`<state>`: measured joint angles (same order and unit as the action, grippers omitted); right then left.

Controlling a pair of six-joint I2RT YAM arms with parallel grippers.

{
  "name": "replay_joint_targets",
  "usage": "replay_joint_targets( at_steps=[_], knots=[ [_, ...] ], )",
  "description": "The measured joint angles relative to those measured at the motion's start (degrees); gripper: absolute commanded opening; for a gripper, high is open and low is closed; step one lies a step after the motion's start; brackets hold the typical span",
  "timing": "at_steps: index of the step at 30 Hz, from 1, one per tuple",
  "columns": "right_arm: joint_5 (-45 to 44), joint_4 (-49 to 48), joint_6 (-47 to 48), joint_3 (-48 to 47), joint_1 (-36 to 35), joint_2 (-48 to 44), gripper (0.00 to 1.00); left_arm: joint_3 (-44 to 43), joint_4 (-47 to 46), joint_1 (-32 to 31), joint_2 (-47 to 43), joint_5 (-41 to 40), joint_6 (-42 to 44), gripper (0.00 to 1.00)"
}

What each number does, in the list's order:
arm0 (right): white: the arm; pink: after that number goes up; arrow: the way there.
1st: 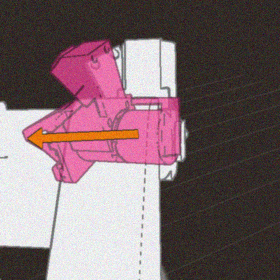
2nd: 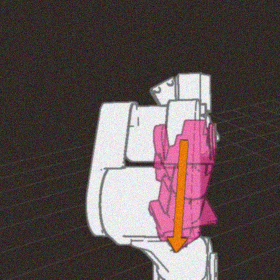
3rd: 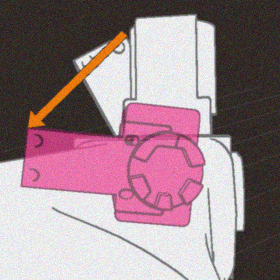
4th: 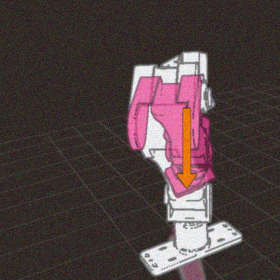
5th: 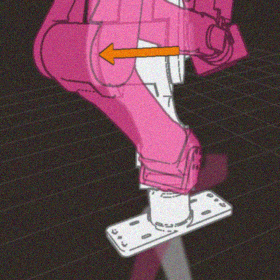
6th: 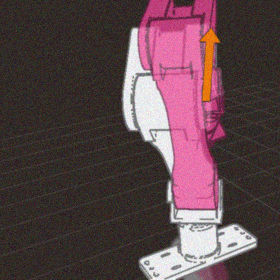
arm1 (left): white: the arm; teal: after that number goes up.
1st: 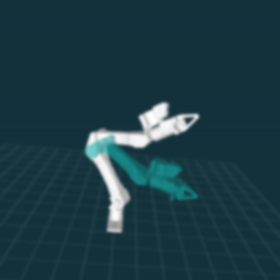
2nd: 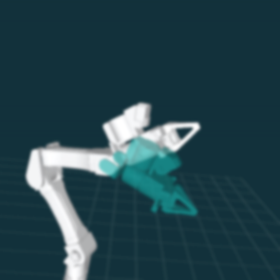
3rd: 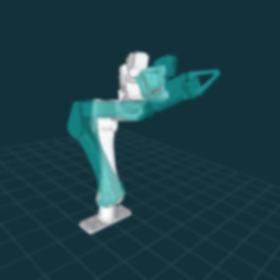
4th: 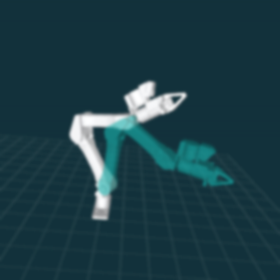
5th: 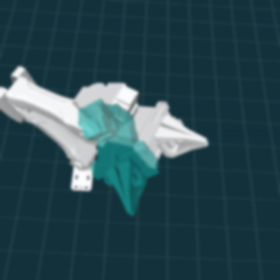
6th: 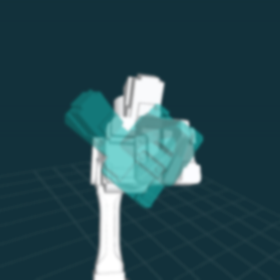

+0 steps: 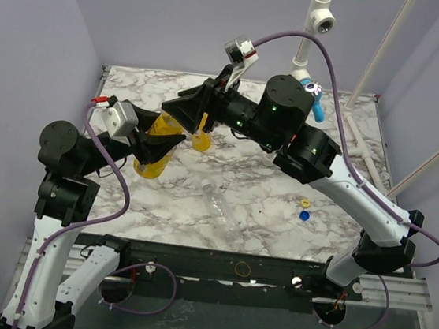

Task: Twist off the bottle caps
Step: Unscrew the bottle cap from the plastic bottle.

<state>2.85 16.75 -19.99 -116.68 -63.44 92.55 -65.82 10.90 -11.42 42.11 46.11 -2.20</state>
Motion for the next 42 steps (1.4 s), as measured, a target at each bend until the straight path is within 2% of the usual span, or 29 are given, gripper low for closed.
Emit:
replay_joint_targets(
  at_steps=[5,7,10,15,18,22,28,33,36,42],
  knots=[
    [-0.48,-0.37,-1.29,1.51,0.0,0.02,0.44,0.0,0.59,0.04,-0.46,-0.83,0.11,0.0],
    [-0.48,-0.48,-1.55,1.51,0.0,0.02,0.44,0.0,0.76,0.04,-0.48,-1.14,0.11,0.0],
    [-0.48,-1.75,-1.66,2.08,-0.11,0.02,0.54,0.0,0.85,0.04,-0.63,-1.36,0.11,0.0],
    [-0.55,-2.93,-1.4,2.75,-0.15,0.0,0.56,0.02,0.87,0.04,-1.31,-1.62,0.09,0.0],
    [-0.59,-4.09,-1.4,3.26,-0.24,-0.31,0.52,0.02,0.87,0.04,-1.4,-1.64,0.09,0.0],
    [-0.57,-5.16,-1.42,4.09,-0.24,-0.74,0.38,0.13,0.87,0.04,-1.4,-1.66,0.09,0.0],
    [-0.46,-5.55,-0.61,4.81,-0.37,-0.94,0.01,0.81,1.05,0.04,-1.38,-1.79,-0.11,0.0],
    [0.81,-6.12,0.79,5.66,-0.35,-1.29,0.01,1.09,0.81,0.04,-1.07,-1.33,-0.5,0.0],
    [3.72,-6.23,3.04,5.95,0.26,-1.84,0.01,0.85,-0.5,0.09,0.2,1.7,-2.14,0.0],
    [19.69,-8.48,8.76,9.11,1.97,-6.19,0.01,-2.84,-7.1,-0.42,5.77,19.45,-17.81,0.0]
  ],
)
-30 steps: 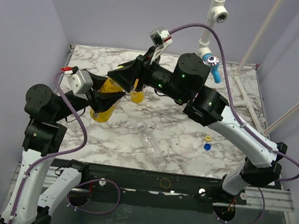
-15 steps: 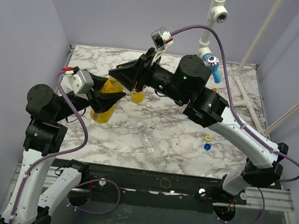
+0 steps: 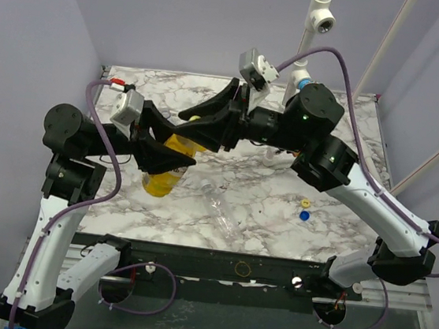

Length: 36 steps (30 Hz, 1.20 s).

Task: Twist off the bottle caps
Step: Unscrew the bottle cap from the plastic bottle.

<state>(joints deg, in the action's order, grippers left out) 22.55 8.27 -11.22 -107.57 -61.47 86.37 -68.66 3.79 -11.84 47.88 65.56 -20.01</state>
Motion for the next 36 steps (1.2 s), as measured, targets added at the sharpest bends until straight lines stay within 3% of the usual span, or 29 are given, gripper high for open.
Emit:
replay_joint_targets(
  at_steps=[7,8,9,10,14,18,24,26,29,33,36],
  knots=[
    [18.29,-4.37,5.03,3.37,-0.31,-3.23,0.0,-4.07,-4.0,-3.28,2.32,13.88,-12.5,0.0],
    [19.58,-4.35,5.64,3.37,-0.35,-3.1,0.06,-4.07,-4.0,-3.3,2.32,15.08,-13.44,0.0],
    [20.46,-4.26,6.32,3.37,-0.39,-3.04,0.25,-4.07,-3.96,-3.3,2.34,16.13,-14.16,0.0],
    [20.83,-4.17,6.62,3.37,-0.42,-2.99,0.53,-4.07,-3.91,-3.3,2.34,16.65,-14.71,0.0],
    [16.11,-3.91,6.67,3.82,-1.4,-3.06,0.99,-3.65,-3.15,-3.26,2.21,15.72,-14.38,0.0],
    [1.95,-2.36,4.7,3.23,-2.54,-2.38,1.0,-2.32,2.29,-3.23,0.79,8.52,-6.62,0.0],
    [-15.23,4.28,-1.16,-4.48,-2.27,1.66,0.99,2.56,7.32,-3.23,-2.95,-8.83,5.16,0.0],
    [-19.26,6.34,-2.91,-7.13,-2.27,2.95,0.92,3.69,8.24,-3.23,-3.89,-13.46,8.57,0.0],
    [-22.16,8.44,-4.94,-9.14,-2.27,4.02,0.79,5.66,9.27,-3.23,-5.44,-18.64,12.48,0.0],
    [-22.97,11.52,-7.43,-14.38,-2.27,7.69,0.75,6.95,9.7,-3.23,-6.75,-22.08,15.43,0.0],
    [-23.02,13.51,-8.48,-17.14,-2.27,10.12,0.67,7.32,9.79,-3.23,-7.32,-23.58,16.87,0.0]
  ],
)
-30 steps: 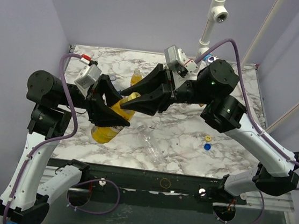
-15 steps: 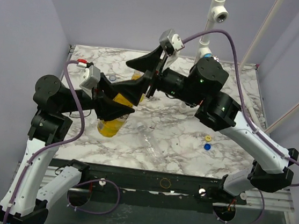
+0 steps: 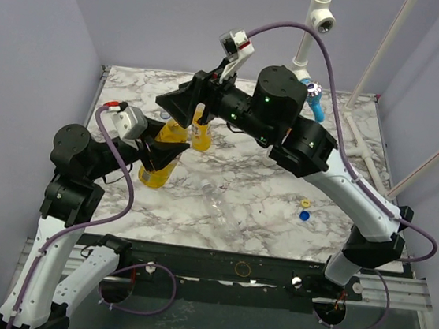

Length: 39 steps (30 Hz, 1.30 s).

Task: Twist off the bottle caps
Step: Unscrew the bottle cap from the plastic bottle.

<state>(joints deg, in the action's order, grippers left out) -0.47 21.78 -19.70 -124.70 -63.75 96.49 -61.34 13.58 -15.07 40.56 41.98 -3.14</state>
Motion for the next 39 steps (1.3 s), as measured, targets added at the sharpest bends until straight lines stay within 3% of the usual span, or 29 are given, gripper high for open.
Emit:
replay_joint_targets(
  at_steps=[4,8,11,15,20,25,29,35,39],
  knots=[
    [-1.05,2.19,-1.2,0.15,0.0,1.31,0.62,0.0,-0.04,0.0,-0.57,-0.79,1.16,0.0],
    [-2.38,2.29,-1.62,3.21,0.0,0.85,0.44,0.0,-0.09,0.0,-0.59,-1.44,1.84,0.0],
    [-2.54,1.57,-2.4,5.31,0.0,0.26,0.38,-0.04,0.42,0.0,-0.17,-2.05,2.14,0.0],
    [-2.69,1.29,-2.34,6.45,0.11,-0.44,0.15,-0.26,0.24,-0.02,0.59,-2.38,2.27,0.0],
    [-2.69,-3.3,-1.9,12.02,0.17,-3.3,0.01,-0.9,0.28,-0.2,1.79,-1.51,2.58,0.0],
    [-1.16,-7.19,0.37,15.45,0.28,-5.2,0.01,-1.01,-0.42,-0.26,1.92,0.33,2.38,0.0],
    [8.31,-9.31,5.68,16.04,0.96,-6.8,0.01,-2.84,-1.7,0.11,2.99,6.54,-0.96,0.0],
    [29.99,-11.23,15.1,16.26,2.1,-11.37,0.0,-10.16,-9.66,-0.07,8.98,25.9,-15.63,0.0],
    [38.88,-11.32,20.92,15.26,2.12,-11.96,0.01,-15.43,-12.5,-0.48,13.42,36.68,-22.86,0.0]
  ],
)
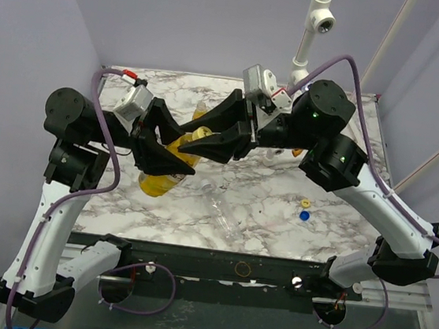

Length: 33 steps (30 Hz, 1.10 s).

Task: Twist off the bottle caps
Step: Unscrew the bottle cap from the plastic bottle.

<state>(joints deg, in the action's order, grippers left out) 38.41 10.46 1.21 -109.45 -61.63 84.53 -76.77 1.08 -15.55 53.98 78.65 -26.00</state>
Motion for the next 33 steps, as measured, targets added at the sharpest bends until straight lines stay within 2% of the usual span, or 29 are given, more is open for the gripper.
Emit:
replay_joint_targets(
  at_steps=[1,2,3,5,7,9,15,22,28,33],
  knots=[
    [0.98,0.24,0.87,-0.17,0.0,0.07,0.02,-0.55,-0.31,-0.02,0.7,1.57,-1.11,0.0],
    [1.7,0.44,1.53,-0.2,0.09,0.09,0.12,-0.85,-0.66,-0.02,1.27,2.95,-1.92,0.0],
    [2.03,0.81,2.03,-0.2,0.09,0.09,0.37,-0.98,-0.83,-0.02,1.62,3.89,-2.51,0.0],
    [1.92,1.18,2.62,-0.04,0.09,-0.02,0.66,-1.03,-0.96,0.0,2.05,4.96,-3.19,0.0],
    [0.63,1.29,2.91,1.01,-0.09,-0.5,0.9,-1.01,-0.79,0.11,2.27,4.17,-4.11,0.0],
    [-2.99,1.22,2.95,2.95,-0.83,-1.25,1.0,-0.55,-0.44,0.35,2.36,2.03,-3.78,0.0],
    [-20.13,1.86,0.68,4.33,-1.42,-1.7,1.0,2.91,3.1,0.59,2.25,-8.0,3.32,0.0],
    [-37.42,6.84,-5.35,-3.85,-1.14,1.51,1.0,7.89,5.77,0.59,-0.11,-21.59,16.39,0.0],
    [-40.52,10.43,-10.97,-9.7,1.36,5.88,0.99,10.99,6.1,0.55,-3.61,-29.09,26.01,0.0],
    [-39.8,11.85,-15.28,-10.14,3.39,8.72,0.87,12.76,5.88,0.55,-6.62,-32.98,28.98,0.0]
  ],
)
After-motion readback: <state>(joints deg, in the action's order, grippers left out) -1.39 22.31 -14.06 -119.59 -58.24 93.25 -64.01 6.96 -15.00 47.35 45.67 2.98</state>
